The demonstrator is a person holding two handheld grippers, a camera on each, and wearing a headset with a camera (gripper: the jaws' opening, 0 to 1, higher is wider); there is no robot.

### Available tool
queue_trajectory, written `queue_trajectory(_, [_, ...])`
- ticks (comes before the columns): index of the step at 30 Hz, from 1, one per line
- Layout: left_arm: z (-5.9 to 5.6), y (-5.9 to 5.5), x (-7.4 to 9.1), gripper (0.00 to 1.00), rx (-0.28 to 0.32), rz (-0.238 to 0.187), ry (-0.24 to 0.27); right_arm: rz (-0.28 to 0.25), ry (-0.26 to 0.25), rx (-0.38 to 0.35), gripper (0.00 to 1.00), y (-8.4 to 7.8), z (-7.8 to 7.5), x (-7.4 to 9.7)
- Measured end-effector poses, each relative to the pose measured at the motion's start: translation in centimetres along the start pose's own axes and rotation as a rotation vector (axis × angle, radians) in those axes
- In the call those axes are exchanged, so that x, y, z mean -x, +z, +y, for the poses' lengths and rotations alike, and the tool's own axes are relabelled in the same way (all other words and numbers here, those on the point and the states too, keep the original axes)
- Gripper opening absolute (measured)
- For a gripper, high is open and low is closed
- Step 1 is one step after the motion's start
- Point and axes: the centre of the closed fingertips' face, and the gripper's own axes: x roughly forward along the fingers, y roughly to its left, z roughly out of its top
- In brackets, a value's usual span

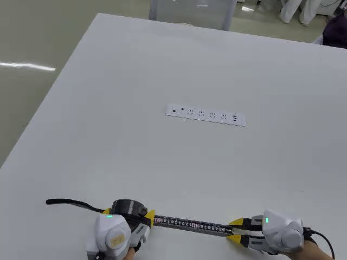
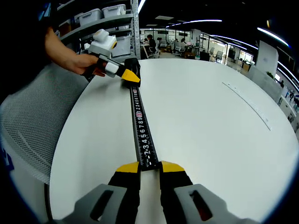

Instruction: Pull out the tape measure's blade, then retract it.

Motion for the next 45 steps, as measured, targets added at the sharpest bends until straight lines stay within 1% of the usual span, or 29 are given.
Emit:
queue_trajectory(3, [0.0, 0.0, 0.1, 0.72, -0.016, 0.000, 0.005, -0.002, 0.000, 0.006, 0.13, 0.0, -0.1, -0.1])
queue_trajectory(7, [0.1, 0.0, 0.0, 0.72, 0.002, -0.015, 0.011, -0.003, 0.001, 0.005, 0.13, 0.0, -0.1, -0.1])
queue_trajectory(9, [0.0, 0.2, 0.1, 0.72, 0.005, -0.015, 0.013, -0.002, 0.001, 0.006, 0.13, 0.0, 0.0, -0.1])
queue_trajectory(11, [0.1, 0.3, 0.0, 0.72, 0.025, -0.019, 0.016, 0.001, -0.001, 0.010, 0.13, 0.1, 0.0, -0.1])
queue_trajectory(12, [0.1, 0.3, 0.0, 0.72, 0.043, -0.021, 0.017, 0.002, -0.002, 0.012, 0.13, 0.1, 0.0, -0.1])
queue_trajectory(17, [0.1, 0.5, -0.1, 0.72, 0.071, -0.023, 0.021, 0.002, -0.008, 0.009, 0.13, 0.1, 0.0, -0.1])
queue_trajectory(19, [0.2, 0.4, -0.2, 0.72, 0.073, -0.021, 0.025, 0.004, -0.009, 0.011, 0.13, 0.1, 0.0, -0.1])
queue_trajectory(22, [0.2, 0.6, -0.1, 0.72, 0.096, -0.019, 0.039, 0.003, -0.012, 0.009, 0.13, 0.1, -0.1, -0.1])
queue_trajectory(25, [0.2, 0.7, 0.1, 0.71, 0.105, -0.023, 0.051, 0.001, -0.018, 0.005, 0.13, 0.1, -0.1, -0.1])
queue_trajectory(27, [0.3, 1.0, 0.5, 0.70, 0.138, -0.032, 0.072, 0.000, -0.021, 0.004, 0.13, 0.1, -0.1, -0.1])
queue_trajectory(28, [0.4, 1.0, 0.6, 0.69, 0.153, -0.031, 0.081, 0.000, -0.022, 0.004, 0.13, 0.1, -0.1, -0.1])
queue_trajectory(29, [0.4, 1.0, 0.7, 0.69, 0.162, -0.022, 0.089, -0.001, -0.023, 0.004, 0.13, 0.1, -0.1, -0.1])
queue_trajectory(33, [0.4, 1.6, 0.9, 0.67, 0.160, -0.026, 0.107, -0.003, -0.026, 0.001, 0.13, 0.1, -0.1, -0.1])
queue_trajectory(36, [0.4, 1.7, 0.9, 0.67, 0.158, -0.022, 0.117, -0.003, -0.026, 0.002, 0.13, 0.2, -0.1, 0.0])
queue_trajectory(37, [0.2, 1.6, 1.0, 0.68, 0.150, -0.018, 0.121, -0.002, -0.027, 0.003, 0.13, 0.1, -0.1, -0.1])
queue_trajectory(40, [0.2, 1.2, 1.1, 0.68, 0.133, -0.011, 0.128, -0.003, -0.030, 0.003, 0.13, 0.1, -0.1, -0.1])
queue_trajectory(43, [0.3, 0.6, 1.2, 0.67, 0.138, 0.005, 0.136, -0.007, -0.033, -0.001, 0.13, 0.1, -0.1, -0.1])
queue_trajectory(45, [0.3, 0.5, 1.2, 0.66, 0.146, 0.006, 0.139, -0.008, -0.033, -0.002, 0.13, 0.0, -0.1, -0.1])
